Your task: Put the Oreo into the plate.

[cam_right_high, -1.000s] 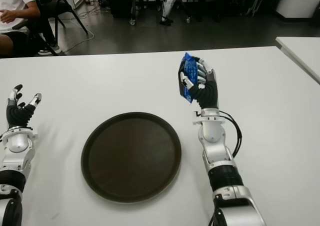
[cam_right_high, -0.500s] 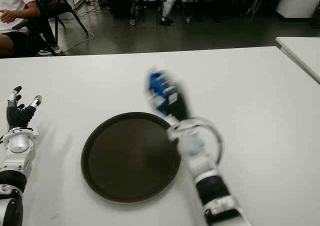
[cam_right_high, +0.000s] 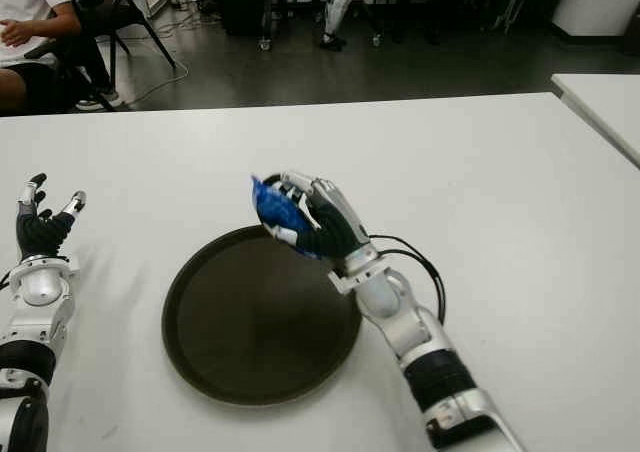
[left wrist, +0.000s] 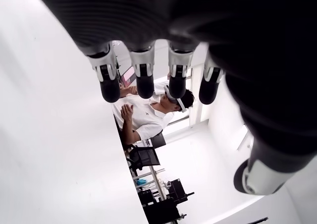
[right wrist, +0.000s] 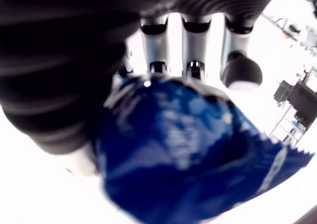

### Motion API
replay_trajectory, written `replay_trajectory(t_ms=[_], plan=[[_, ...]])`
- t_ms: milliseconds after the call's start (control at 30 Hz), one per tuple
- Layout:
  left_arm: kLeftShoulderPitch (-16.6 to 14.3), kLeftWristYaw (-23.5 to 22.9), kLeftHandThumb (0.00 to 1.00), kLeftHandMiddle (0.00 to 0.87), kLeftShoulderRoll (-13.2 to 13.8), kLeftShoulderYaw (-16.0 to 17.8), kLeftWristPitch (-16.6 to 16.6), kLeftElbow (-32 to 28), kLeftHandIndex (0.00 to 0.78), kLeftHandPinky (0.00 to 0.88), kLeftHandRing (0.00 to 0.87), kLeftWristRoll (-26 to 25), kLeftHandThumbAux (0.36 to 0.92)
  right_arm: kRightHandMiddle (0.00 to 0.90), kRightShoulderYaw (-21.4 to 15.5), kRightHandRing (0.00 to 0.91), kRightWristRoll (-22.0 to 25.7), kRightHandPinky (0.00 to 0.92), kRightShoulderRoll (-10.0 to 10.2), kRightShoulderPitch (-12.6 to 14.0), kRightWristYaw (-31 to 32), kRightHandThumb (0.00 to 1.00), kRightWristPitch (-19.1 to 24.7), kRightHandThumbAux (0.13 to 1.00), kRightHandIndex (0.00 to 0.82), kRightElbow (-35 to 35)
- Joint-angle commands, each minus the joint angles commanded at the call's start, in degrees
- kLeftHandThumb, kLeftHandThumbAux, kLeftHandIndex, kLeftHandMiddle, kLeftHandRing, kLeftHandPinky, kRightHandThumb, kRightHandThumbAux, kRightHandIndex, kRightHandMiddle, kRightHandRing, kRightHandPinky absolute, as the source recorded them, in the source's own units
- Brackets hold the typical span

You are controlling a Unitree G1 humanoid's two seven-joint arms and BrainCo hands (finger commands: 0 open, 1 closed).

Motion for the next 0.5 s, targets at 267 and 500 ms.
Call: replay_trajectory(t_ms=[267, 500], plan=[[-0.22, -0.29, 0.000, 0.000, 0.22, 0.02, -0.59, 0.90, 0.000, 0.000, 0.000, 0.02, 0.630, 0.886, 1.22, 0.900, 0.18, 0.902, -1.49, -0.78, 3.77, 0.201, 1.16, 0.845, 0.821, -0.13], [-0.33, -0.34, 0.000, 0.000, 0.31, 0.12, -1.14, 1.34, 0.000, 0.000, 0.000, 0.02, 0.631, 0.876, 1.27, 0.897, -1.02, 0.905, -2.09, -0.81, 3.97, 0.245, 2.16, 0.853, 0.819, -1.09]])
